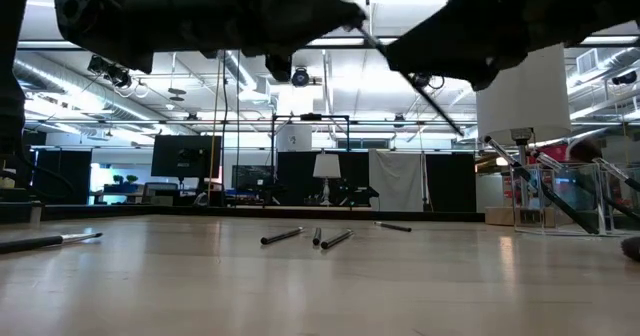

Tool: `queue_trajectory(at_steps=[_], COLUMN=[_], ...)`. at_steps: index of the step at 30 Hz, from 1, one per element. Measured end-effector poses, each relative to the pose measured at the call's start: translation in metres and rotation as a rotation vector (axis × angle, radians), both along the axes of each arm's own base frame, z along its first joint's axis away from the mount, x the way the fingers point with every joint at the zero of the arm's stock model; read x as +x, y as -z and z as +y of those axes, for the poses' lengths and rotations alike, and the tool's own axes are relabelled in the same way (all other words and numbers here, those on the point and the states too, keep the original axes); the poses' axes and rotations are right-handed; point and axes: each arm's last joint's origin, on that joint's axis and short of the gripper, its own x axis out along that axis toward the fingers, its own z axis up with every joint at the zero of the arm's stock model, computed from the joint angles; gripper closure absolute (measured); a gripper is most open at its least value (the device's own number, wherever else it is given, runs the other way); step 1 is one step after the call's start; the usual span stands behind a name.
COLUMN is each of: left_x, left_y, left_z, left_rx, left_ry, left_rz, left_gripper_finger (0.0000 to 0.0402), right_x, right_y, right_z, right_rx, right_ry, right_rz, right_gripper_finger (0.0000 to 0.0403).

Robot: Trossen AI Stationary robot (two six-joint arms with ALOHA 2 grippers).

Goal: Put items in baskets/containers
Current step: Put the black brow brush into the transparent bin

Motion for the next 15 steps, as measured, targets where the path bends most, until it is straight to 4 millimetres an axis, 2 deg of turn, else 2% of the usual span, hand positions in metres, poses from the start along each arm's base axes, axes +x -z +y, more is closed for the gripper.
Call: queue_trajectory(at_steps=[5, 9, 15], left_x=[0.006, 0.017, 0.026], left_y=[0.005, 0.002, -0.007], left_z=[0.013, 0.015, 0.006], left_rx=[-0.075, -0.071, -0.006], left_ry=[-0.046, -0.065, -0.058], left_rz=[0.093, 0.179, 0.249], left_gripper_finger=[0.039, 0.0388, 0.0385], right_x=[0.006, 0.02, 0.031], right_y=[-0.025, -0.037, -0.029], right_z=[0.003, 0.0, -0.009], right_rx=[-0.003, -0.014, -0.022], right_ry=[0.002, 0.053, 0.098], right_rz=[0.141, 0.259, 0.333], right_gripper_finger=[0.0232, 0.0219, 0.0237])
